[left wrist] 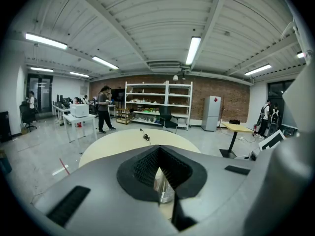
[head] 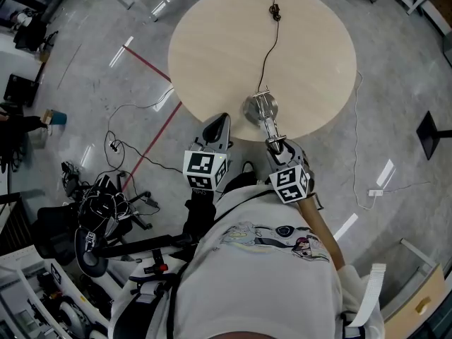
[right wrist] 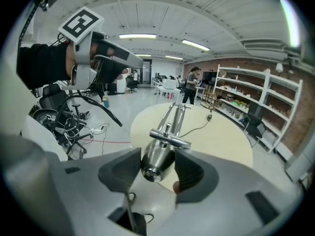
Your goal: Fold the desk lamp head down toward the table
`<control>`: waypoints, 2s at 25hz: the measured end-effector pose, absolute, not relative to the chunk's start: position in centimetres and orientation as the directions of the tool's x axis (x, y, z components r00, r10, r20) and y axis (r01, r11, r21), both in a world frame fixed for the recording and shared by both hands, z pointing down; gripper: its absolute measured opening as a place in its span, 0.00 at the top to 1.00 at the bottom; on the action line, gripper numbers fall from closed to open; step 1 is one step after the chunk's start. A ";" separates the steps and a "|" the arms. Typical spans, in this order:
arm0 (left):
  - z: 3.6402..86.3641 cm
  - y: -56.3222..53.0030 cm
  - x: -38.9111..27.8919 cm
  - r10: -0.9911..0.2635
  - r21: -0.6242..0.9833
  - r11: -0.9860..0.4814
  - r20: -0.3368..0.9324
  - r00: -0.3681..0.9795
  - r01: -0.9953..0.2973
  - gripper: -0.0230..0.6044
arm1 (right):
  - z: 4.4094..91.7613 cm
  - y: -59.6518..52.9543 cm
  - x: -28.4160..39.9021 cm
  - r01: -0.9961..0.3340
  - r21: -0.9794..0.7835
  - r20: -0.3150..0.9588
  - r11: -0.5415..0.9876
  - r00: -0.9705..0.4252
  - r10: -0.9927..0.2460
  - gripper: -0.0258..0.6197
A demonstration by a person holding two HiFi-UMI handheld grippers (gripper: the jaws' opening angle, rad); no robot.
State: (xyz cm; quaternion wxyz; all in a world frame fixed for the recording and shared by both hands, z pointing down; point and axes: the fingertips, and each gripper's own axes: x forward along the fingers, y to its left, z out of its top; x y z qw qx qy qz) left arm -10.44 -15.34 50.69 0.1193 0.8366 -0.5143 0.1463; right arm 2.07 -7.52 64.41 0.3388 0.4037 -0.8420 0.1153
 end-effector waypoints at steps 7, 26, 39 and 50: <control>51.0 -15.6 -11.2 -0.826 0.038 -0.435 0.380 0.416 -0.900 0.96 | 66.0 -7.6 2.1 -0.767 0.041 0.682 0.640 -0.447 -0.579 0.63; 50.1 -16.9 -12.0 -0.834 0.028 -0.433 0.367 0.413 -0.901 0.96 | 68.9 -8.1 1.8 -0.769 -0.058 0.750 0.636 -0.454 -0.481 0.67; 50.1 -17.2 -14.6 -0.852 0.013 -0.386 0.377 0.362 -0.922 0.96 | 71.1 -9.1 1.6 -0.780 -0.104 0.776 0.618 -0.452 -0.440 0.67; 49.9 -17.8 -14.3 -0.859 0.030 -0.386 0.353 0.371 -0.922 0.96 | 70.5 -8.8 3.6 -0.774 -0.096 0.783 0.625 -0.447 -0.432 0.67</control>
